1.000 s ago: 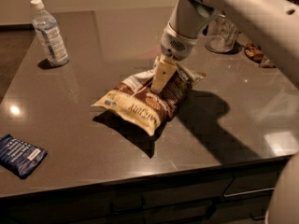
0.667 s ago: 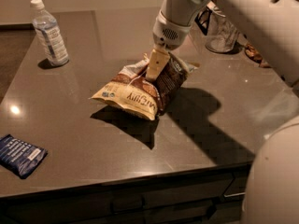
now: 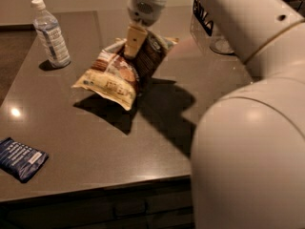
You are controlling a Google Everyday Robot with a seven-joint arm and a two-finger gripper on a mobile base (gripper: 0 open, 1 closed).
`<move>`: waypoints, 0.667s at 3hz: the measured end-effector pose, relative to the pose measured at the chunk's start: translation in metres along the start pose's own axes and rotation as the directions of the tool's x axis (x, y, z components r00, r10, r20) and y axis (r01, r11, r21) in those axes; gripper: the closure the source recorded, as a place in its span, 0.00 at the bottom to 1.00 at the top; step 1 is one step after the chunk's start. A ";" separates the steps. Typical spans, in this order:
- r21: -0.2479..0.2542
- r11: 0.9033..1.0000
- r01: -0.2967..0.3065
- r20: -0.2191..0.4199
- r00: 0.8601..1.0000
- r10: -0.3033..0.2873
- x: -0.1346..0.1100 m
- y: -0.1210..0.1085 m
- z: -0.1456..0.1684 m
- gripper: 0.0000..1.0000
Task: Move brown chip bag near blue plastic bottle
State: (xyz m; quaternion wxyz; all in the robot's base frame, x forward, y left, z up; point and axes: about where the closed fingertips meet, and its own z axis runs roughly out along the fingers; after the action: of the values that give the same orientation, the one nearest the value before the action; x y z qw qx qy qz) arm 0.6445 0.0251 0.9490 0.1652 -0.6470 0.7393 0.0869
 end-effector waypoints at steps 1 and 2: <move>0.015 0.998 0.054 0.027 0.998 -0.055 -0.049 -0.011 0.004 1.00; 0.019 0.994 0.106 0.049 0.993 -0.107 -0.094 -0.015 0.012 1.00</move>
Offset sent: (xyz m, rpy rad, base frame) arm 0.0325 0.1299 0.0441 0.0030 -0.0312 0.1758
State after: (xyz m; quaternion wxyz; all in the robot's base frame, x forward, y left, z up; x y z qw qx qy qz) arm 0.6712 0.1148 0.9725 0.1932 -0.6819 0.6999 0.0879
